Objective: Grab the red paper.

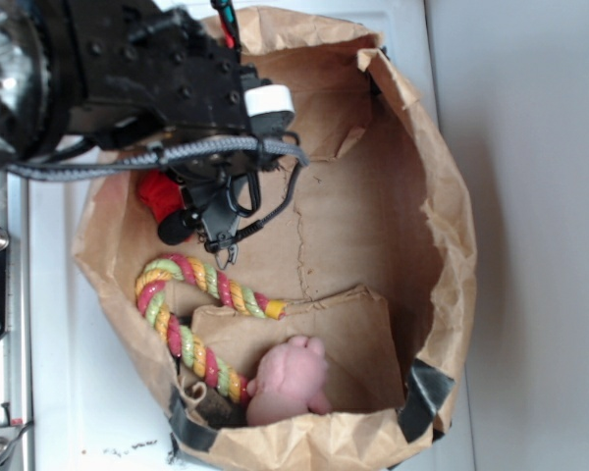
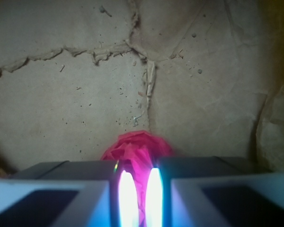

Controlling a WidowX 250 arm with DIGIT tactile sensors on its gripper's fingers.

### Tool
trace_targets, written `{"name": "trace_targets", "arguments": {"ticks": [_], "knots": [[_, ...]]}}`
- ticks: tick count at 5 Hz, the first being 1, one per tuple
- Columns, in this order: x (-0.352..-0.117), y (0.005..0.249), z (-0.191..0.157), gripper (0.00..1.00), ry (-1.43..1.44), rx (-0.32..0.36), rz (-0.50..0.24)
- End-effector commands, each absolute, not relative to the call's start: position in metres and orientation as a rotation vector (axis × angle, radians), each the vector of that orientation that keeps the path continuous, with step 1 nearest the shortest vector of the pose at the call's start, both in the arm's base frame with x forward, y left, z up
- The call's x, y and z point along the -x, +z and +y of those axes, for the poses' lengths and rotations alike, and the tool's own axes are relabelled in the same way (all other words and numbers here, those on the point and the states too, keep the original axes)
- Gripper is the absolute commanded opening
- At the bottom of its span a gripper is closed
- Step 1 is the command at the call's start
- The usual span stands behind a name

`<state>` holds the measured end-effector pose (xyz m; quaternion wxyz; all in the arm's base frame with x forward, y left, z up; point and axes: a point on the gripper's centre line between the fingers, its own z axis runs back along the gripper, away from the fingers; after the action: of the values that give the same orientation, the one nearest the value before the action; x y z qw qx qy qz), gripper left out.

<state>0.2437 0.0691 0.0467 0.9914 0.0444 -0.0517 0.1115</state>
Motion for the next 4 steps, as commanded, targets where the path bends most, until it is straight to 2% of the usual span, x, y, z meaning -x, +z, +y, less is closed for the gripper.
{"name": "trace_targets", "arguments": {"ticks": [1, 2, 4], "knots": [[-0.258, 0.092, 0.059, 0.00, 0.165, -0.086, -0.200], [-0.267, 0.114, 0.051, 0.00, 0.159, -0.079, -0.224], [-0.288, 0.147, 0.025, 0.00, 0.136, -0.104, -0.263]]}}
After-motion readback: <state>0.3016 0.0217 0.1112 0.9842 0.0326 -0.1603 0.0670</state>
